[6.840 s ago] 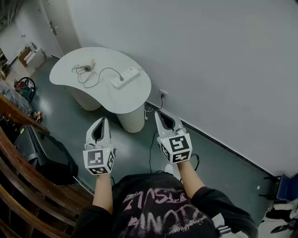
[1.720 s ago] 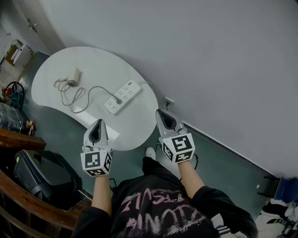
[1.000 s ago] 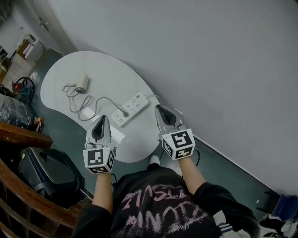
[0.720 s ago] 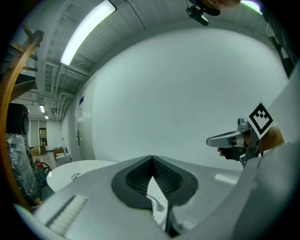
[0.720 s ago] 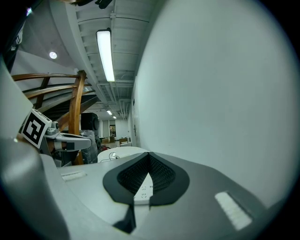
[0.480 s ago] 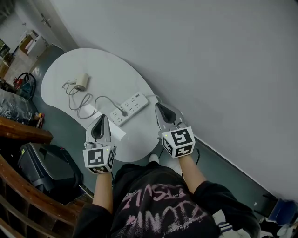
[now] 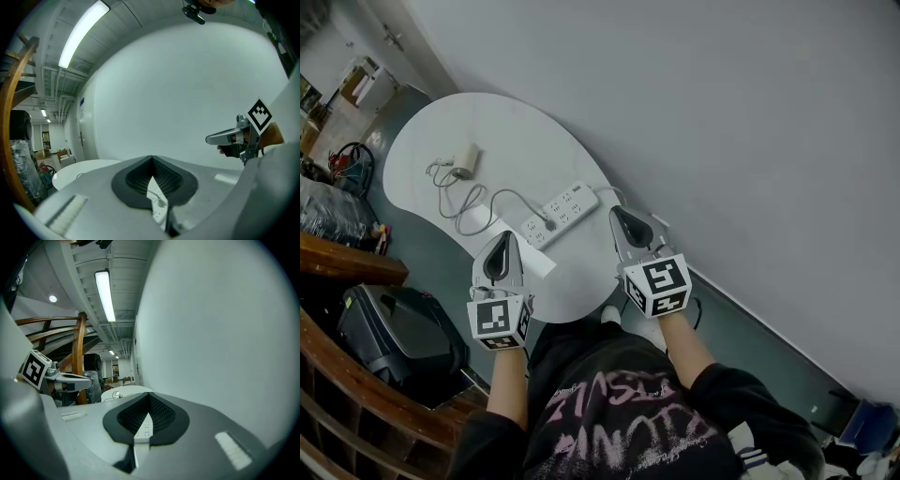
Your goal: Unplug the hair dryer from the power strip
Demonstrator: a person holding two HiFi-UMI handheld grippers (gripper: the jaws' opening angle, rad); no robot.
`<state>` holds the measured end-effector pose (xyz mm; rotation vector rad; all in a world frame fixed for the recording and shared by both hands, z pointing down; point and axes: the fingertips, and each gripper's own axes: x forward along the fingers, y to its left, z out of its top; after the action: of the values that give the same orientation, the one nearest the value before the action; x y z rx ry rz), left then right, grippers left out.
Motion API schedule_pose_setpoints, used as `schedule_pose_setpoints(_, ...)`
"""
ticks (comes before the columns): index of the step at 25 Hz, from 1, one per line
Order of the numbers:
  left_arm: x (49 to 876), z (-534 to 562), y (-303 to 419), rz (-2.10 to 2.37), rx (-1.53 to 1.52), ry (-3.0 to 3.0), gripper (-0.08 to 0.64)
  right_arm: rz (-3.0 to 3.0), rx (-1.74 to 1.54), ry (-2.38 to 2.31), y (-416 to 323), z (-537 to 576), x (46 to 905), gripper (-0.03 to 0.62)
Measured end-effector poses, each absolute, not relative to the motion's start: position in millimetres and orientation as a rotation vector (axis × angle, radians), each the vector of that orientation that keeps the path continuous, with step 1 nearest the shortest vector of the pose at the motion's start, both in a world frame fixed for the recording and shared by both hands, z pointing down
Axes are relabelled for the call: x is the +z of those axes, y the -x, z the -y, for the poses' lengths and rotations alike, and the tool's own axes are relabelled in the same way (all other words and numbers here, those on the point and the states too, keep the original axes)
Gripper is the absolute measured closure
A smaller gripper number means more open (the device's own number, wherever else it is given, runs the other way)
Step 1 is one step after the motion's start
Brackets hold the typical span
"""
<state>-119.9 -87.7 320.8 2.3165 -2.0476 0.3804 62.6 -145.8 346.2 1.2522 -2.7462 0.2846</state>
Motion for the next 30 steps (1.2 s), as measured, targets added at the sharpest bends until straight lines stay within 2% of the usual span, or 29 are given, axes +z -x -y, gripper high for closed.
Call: schedule_pose_setpoints(30, 352.8, 104.4, 142.0, 1.975, 0.354, -2.304, 0.56, 2.676, 0.249, -1.252, -35.0, 154.6, 361.7, 0.583)
